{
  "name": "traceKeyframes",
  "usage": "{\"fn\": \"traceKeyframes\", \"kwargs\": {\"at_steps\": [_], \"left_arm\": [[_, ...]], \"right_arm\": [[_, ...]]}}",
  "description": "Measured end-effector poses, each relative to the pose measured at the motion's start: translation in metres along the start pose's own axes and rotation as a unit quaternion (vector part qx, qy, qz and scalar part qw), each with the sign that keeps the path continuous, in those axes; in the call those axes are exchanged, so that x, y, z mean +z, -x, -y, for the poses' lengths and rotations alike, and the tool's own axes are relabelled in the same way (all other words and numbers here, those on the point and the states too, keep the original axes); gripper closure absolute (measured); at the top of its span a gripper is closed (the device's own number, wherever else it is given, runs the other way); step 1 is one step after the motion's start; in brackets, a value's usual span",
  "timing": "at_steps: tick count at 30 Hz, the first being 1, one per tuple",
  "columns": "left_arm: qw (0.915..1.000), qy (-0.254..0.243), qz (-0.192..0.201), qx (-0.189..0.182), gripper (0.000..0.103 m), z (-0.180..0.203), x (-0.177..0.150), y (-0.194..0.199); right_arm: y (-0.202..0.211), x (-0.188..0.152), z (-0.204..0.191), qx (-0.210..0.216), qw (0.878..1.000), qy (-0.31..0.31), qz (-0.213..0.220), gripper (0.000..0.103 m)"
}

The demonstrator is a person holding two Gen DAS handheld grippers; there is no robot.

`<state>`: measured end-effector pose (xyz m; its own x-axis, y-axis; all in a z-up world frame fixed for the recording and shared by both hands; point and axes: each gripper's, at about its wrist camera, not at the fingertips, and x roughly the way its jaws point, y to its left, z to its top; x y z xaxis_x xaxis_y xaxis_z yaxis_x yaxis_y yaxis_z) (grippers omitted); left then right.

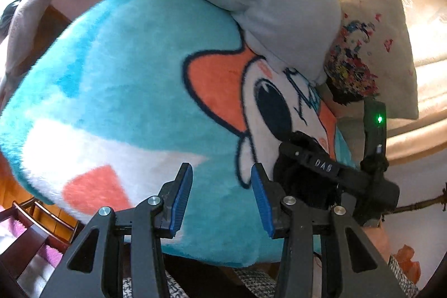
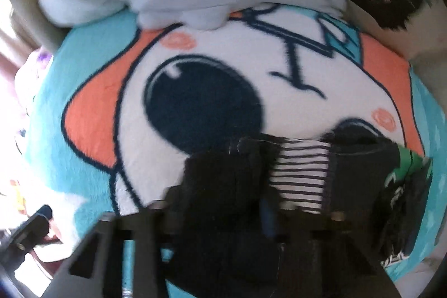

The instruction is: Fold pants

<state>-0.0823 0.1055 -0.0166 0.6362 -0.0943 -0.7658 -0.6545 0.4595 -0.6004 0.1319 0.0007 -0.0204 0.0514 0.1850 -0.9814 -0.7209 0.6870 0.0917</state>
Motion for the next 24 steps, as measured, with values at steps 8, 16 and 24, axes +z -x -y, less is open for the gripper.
{"fn": "traceKeyframes", "kwargs": {"at_steps": [8, 16, 24], "left_arm": [[0.9945, -0.061, -0.068, -0.05, 0.061, 0.047, -0.007, -0.048], [0.9834, -0.129, -0.097, -0.083, 0.062, 0.108, -0.018, -0.082], [0.9696, -0.184, -0.11, -0.118, 0.072, 0.187, -0.041, -0.092]], "right_arm": [[0.019, -0.001, 0.049, 0.108, 0.992, -0.058, 0.017, 0.077], [0.046, -0.016, 0.07, 0.164, 0.983, -0.081, 0.034, 0.079], [0.081, -0.019, 0.133, 0.219, 0.967, -0.116, 0.066, 0.079]]}}
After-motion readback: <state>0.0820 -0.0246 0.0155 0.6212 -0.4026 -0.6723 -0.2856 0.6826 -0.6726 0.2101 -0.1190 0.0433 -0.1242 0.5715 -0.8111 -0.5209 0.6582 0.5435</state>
